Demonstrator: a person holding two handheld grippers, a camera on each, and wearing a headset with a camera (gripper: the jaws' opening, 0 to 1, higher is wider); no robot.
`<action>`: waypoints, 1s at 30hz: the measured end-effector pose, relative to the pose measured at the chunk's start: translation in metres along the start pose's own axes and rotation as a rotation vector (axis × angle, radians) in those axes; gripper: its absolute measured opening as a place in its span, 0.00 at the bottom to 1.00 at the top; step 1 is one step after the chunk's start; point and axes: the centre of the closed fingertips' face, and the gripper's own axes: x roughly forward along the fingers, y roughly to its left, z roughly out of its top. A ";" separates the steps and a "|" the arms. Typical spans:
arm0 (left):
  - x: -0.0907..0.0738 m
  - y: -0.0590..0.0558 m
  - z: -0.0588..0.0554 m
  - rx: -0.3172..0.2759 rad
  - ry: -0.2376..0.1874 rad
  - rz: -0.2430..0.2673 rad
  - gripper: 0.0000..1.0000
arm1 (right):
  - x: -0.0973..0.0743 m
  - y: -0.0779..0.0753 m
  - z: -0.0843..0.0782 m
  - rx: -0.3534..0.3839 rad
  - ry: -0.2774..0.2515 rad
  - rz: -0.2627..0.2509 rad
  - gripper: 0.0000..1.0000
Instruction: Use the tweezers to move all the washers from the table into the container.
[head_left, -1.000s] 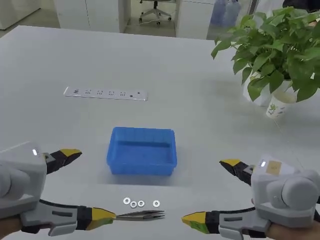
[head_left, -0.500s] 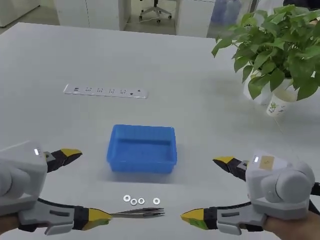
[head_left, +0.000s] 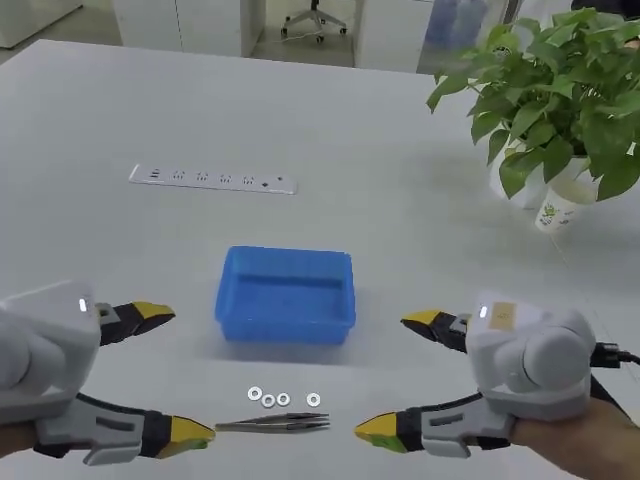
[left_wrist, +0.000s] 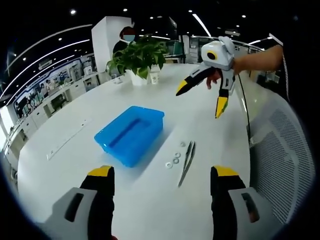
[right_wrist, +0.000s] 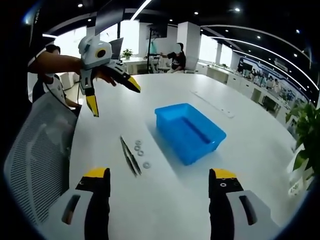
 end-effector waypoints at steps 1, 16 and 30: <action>0.000 0.000 -0.001 0.006 0.004 -0.003 0.83 | 0.001 0.000 -0.001 -0.008 0.006 0.006 0.81; 0.012 -0.005 -0.012 0.103 0.089 -0.093 0.71 | 0.021 0.016 -0.004 -0.116 0.073 0.132 0.69; 0.025 -0.015 -0.025 0.187 0.166 -0.185 0.45 | 0.040 0.029 -0.007 -0.261 0.125 0.244 0.50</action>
